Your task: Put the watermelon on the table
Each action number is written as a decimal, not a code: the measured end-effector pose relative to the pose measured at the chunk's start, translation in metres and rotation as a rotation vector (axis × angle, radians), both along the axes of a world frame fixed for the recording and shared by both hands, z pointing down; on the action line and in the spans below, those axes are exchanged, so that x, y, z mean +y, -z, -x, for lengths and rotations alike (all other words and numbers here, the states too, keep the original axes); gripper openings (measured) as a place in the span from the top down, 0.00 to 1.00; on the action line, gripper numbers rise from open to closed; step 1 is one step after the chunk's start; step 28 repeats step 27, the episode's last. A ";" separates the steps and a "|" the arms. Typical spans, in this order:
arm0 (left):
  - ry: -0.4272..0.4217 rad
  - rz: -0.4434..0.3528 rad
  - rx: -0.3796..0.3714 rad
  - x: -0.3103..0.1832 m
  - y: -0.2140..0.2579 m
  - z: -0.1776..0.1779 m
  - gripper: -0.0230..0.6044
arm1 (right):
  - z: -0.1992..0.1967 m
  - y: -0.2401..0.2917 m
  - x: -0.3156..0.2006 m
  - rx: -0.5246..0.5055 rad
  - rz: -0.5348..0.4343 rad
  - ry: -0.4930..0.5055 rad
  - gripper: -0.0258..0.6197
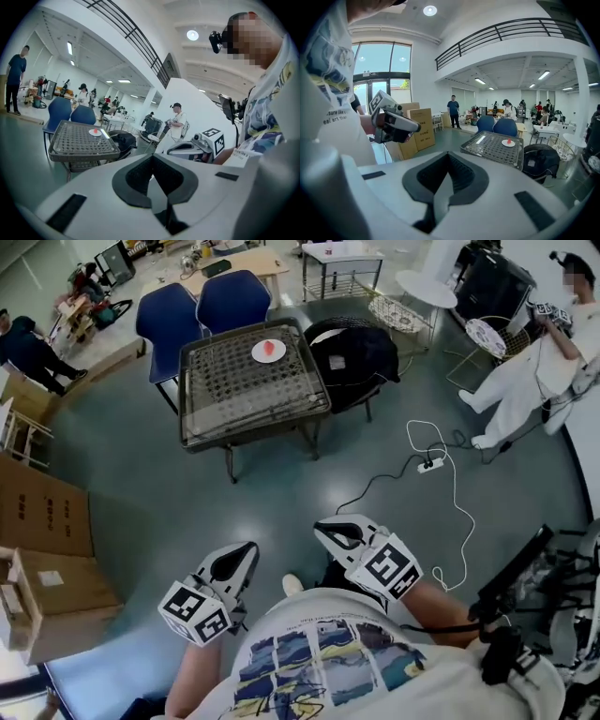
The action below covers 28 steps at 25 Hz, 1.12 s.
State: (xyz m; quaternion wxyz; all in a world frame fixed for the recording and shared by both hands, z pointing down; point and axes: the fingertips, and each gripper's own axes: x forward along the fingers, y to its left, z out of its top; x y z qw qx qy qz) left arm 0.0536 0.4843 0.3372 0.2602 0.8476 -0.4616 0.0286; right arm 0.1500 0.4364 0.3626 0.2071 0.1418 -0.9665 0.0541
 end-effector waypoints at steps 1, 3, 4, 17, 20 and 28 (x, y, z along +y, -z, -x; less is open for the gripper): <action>-0.007 0.004 0.004 0.004 -0.002 0.001 0.95 | 0.002 -0.001 0.007 -0.003 0.002 -0.001 0.94; -0.017 0.006 0.018 0.010 -0.001 0.002 0.95 | 0.006 -0.001 0.020 0.007 -0.001 0.005 0.95; -0.020 0.005 0.024 0.012 -0.001 0.003 0.95 | 0.008 -0.001 0.025 0.015 -0.007 0.010 0.95; -0.094 0.028 0.038 0.021 -0.014 -0.004 0.95 | 0.013 0.000 0.043 0.045 -0.025 -0.016 0.95; -0.103 0.040 0.044 0.012 -0.019 -0.011 0.95 | 0.005 -0.002 0.033 0.049 -0.026 -0.030 0.95; -0.092 0.070 0.052 -0.034 -0.031 -0.034 0.95 | -0.022 -0.007 -0.009 0.068 -0.006 -0.024 0.95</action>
